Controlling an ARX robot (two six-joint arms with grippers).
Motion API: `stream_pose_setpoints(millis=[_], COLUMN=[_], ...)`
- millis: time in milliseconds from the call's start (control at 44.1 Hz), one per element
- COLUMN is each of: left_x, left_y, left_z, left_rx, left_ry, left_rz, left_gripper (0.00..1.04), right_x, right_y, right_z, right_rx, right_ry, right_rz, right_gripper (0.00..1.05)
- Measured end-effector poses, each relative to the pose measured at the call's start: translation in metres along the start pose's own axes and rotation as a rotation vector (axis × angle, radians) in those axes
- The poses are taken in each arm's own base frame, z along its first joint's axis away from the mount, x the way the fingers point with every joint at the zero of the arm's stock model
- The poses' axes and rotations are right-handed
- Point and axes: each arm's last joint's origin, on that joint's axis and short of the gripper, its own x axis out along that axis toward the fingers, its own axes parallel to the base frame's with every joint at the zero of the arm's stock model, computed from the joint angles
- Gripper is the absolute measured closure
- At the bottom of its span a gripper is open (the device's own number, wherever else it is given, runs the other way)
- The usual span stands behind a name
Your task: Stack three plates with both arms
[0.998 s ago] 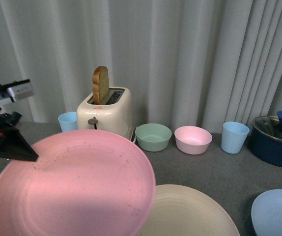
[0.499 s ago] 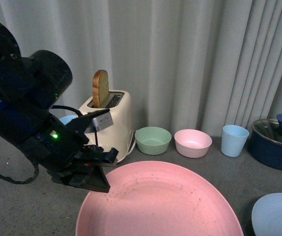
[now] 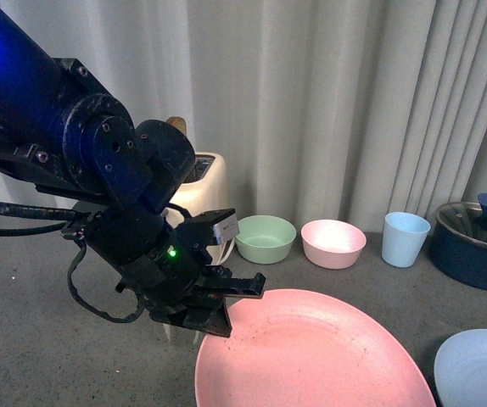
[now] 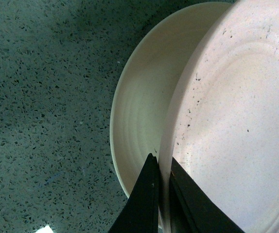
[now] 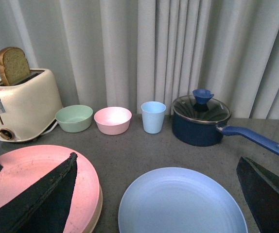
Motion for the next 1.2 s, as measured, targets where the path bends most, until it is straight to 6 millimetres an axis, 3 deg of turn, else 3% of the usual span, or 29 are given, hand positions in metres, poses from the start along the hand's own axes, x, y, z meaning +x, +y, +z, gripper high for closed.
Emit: stream_pose_setpoints(millis=[340, 1111, 1202], left_x=[0.017, 0.026, 0.025], left_y=[0.007, 0.010, 0.009], left_z=[0.000, -0.003, 0.000], left_rx=[-0.020, -0.017, -0.019], left_ry=[0.006, 0.031, 0.033], left_rz=[0.013, 0.037, 0.024], left_gripper=[1.01, 1.01, 0.83], right_x=[0.000, 0.000, 0.000], right_y=[0.000, 0.000, 0.000], right_z=[0.000, 0.000, 0.000], right_rx=[0.000, 0.000, 0.000], right_ry=[0.000, 0.000, 0.000], right_rz=[0.000, 0.000, 0.000], right_gripper=[0.07, 0.07, 0.07])
